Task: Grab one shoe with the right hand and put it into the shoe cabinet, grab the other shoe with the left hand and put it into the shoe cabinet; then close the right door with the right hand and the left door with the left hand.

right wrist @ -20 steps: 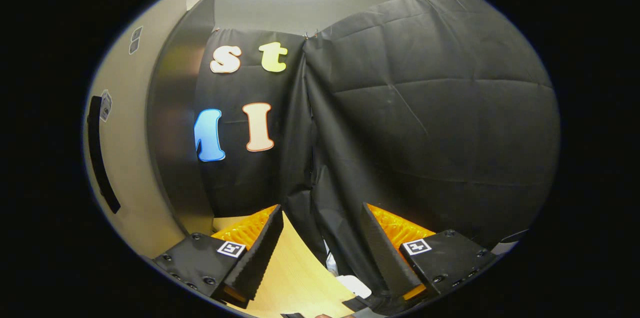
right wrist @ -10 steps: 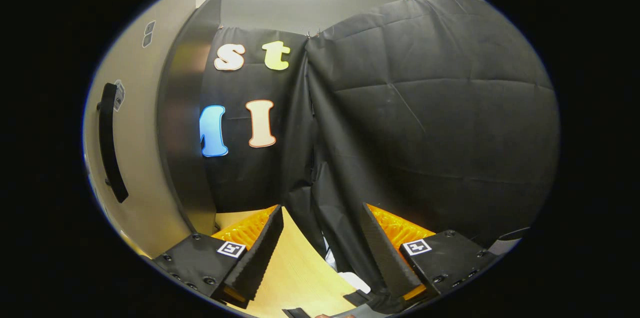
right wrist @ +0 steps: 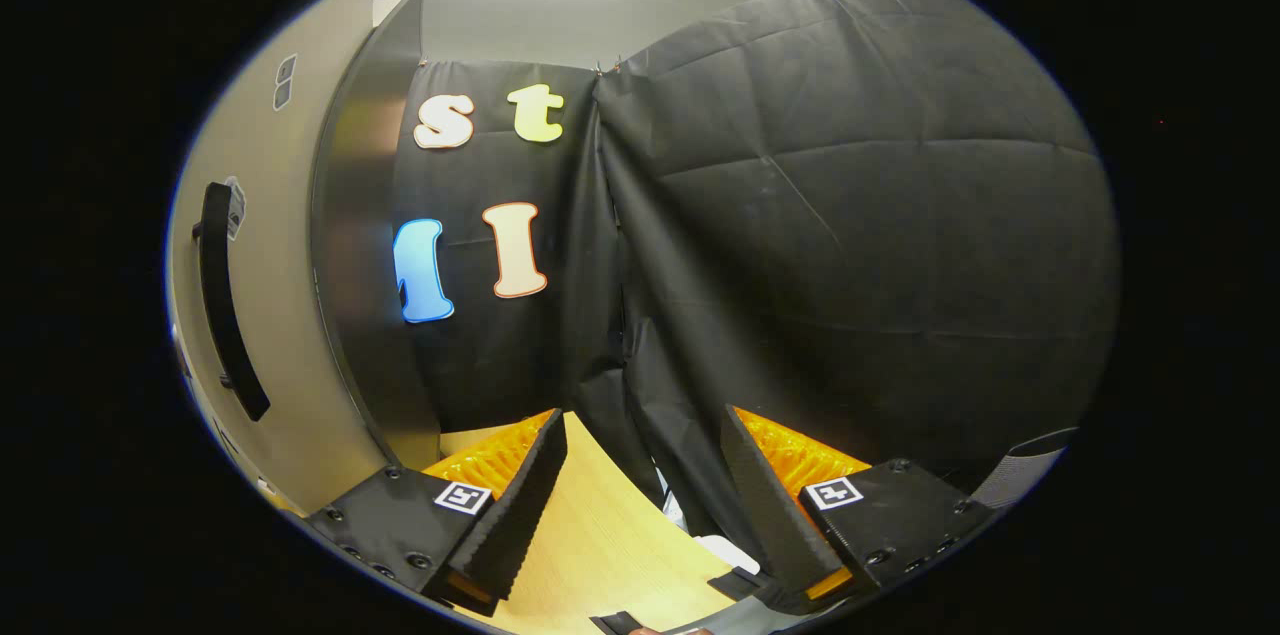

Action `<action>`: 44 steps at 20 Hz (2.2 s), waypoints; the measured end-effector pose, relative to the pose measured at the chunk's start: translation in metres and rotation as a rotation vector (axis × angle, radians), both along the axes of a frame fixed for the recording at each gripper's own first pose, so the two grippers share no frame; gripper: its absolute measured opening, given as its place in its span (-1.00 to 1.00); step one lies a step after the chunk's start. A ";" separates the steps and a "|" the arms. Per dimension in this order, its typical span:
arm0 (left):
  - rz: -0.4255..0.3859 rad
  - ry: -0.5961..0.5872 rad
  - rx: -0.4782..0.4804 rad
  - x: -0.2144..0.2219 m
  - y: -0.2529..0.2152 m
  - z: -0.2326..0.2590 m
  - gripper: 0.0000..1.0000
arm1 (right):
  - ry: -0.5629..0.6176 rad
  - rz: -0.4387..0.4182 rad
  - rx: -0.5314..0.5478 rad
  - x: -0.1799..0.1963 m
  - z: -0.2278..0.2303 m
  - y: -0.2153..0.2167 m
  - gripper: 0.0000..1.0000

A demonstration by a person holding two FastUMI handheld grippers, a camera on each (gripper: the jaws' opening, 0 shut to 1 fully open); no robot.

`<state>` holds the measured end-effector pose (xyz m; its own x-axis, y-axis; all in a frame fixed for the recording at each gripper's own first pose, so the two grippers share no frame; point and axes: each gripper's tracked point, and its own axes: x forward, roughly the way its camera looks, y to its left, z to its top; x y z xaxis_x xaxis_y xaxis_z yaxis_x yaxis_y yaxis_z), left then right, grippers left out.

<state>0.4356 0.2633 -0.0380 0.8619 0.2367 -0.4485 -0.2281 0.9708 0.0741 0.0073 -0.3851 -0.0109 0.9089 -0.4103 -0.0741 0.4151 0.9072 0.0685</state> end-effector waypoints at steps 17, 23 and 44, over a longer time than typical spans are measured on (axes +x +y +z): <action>0.054 -0.468 0.050 -0.310 -0.064 0.148 0.96 | -0.087 0.290 -0.095 0.065 0.070 0.079 0.96; 0.134 -0.431 0.017 -0.360 -0.068 0.116 0.96 | -0.032 0.417 -0.127 0.074 0.059 0.107 0.96; -0.085 -0.436 -0.113 -0.389 -0.046 0.088 0.87 | -0.094 0.358 -0.119 0.019 0.095 0.217 0.72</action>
